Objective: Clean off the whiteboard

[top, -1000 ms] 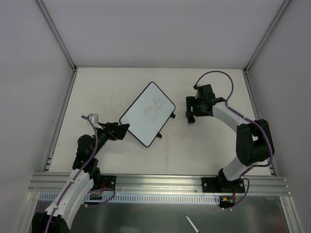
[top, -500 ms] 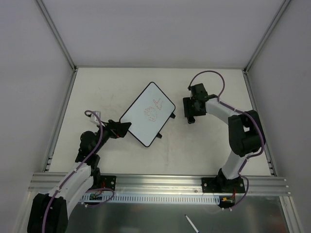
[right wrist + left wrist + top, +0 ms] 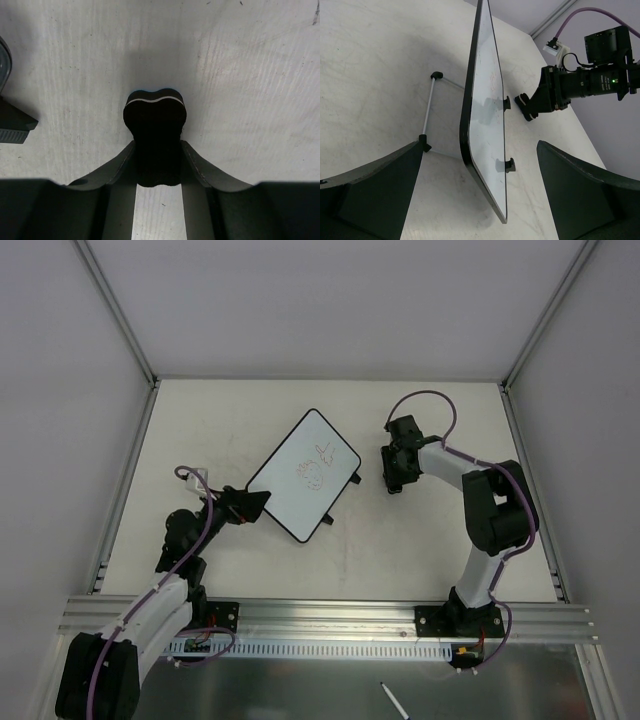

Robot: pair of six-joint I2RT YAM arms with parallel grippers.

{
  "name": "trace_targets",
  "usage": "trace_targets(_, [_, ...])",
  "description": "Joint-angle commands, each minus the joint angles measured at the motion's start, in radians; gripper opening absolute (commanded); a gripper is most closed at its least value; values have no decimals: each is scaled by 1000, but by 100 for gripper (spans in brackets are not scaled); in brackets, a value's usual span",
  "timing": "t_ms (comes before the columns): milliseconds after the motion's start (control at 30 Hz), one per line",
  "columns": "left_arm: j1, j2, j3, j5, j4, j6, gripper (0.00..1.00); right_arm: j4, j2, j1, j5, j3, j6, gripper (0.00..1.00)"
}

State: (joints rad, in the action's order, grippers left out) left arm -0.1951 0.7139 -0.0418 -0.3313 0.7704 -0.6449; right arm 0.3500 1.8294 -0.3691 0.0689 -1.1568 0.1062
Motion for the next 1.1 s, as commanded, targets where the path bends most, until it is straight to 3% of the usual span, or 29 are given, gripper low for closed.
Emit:
trace_targets(0, [5,18,72,-8,76,1,99,14,-8,-4,26,-37,3,28])
trace_targets(200, [5,61,59,-17,115,-1,99,-16,-39,-7,40,-11,0,21])
trace_targets(333, [5,85,54,-29,142,-4,89,-40,-64,-7,32,19,-10,13])
trace_targets(500, [5,120,48,-40,175,-9,68,-65,-87,-8,22,42,-17,8])
trace_targets(667, [6,165,48,-46,196,-9,64,-78,-104,-10,9,55,-20,8])
trace_targets(833, [5,199,16,-43,207,-6,52,-95,-137,-27,5,66,-23,6])
trace_targets(1000, [5,237,23,-60,279,-16,49,-111,-179,-39,19,89,-23,4])
trace_targets(1067, [5,257,16,-64,291,-19,43,-111,-191,-39,19,92,-23,4])
